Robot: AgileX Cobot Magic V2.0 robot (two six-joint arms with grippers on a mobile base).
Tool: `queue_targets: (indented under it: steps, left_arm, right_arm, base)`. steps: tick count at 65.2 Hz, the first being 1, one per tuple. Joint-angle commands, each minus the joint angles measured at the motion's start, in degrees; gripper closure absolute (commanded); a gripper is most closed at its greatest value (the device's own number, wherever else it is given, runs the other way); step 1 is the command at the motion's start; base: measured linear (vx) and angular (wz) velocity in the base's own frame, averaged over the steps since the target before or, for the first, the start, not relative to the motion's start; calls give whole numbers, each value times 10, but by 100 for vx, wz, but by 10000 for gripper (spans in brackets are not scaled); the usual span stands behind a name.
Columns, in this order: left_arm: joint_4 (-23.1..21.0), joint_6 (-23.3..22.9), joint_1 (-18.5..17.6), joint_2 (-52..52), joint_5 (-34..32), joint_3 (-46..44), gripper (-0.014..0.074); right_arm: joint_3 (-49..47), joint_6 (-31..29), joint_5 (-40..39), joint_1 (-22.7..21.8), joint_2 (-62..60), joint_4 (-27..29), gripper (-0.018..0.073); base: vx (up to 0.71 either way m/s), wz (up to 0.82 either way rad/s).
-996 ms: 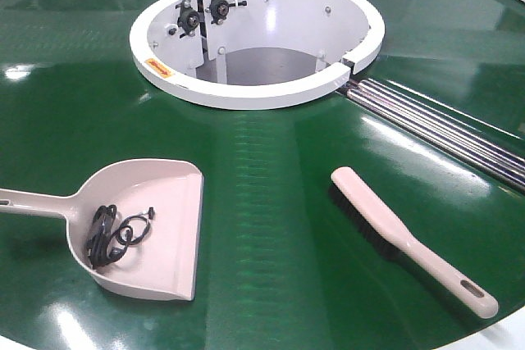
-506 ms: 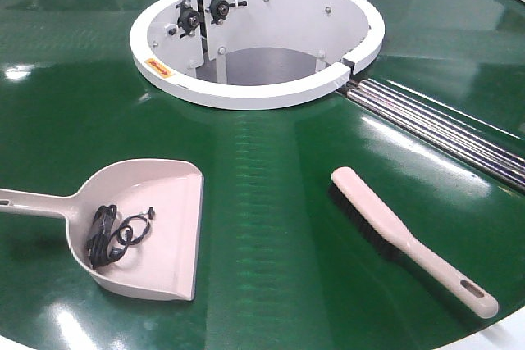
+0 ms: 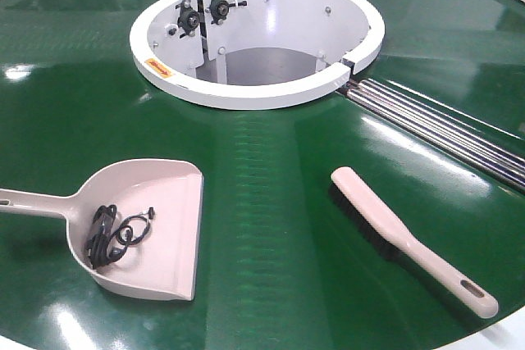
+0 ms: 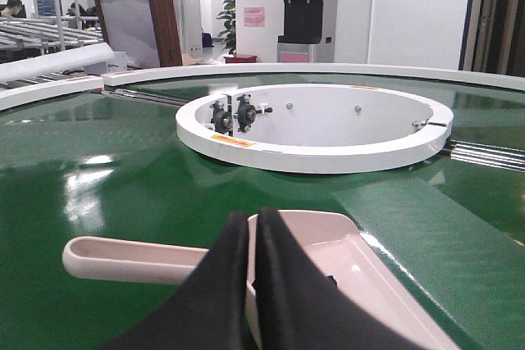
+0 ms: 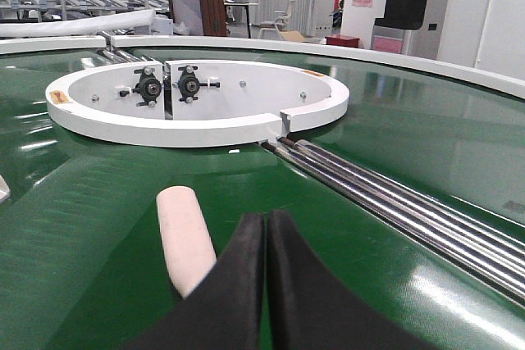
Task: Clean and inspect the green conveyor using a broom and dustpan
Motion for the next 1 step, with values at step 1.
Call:
queue_targets:
  steps: [1]
  left_arm:
    - [0,-6,0,-7,-43,5,603]
  right_arm:
    - [2,0,-40,0,-7,-2,568]
  base:
    - [0,0]
